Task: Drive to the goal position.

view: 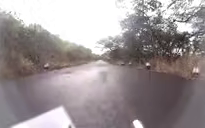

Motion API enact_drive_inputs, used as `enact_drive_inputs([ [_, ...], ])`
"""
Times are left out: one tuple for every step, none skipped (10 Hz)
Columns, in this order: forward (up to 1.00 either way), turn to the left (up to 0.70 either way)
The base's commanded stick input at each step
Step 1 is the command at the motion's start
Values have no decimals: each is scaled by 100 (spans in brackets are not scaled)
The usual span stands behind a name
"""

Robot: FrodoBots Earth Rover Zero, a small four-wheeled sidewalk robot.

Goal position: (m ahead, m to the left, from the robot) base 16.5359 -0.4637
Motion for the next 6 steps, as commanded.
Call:
enact_drive_inputs([
  [100,0],
  [100,0],
  [100,0],
  [100,0],
  [100,0],
  [100,0],
])
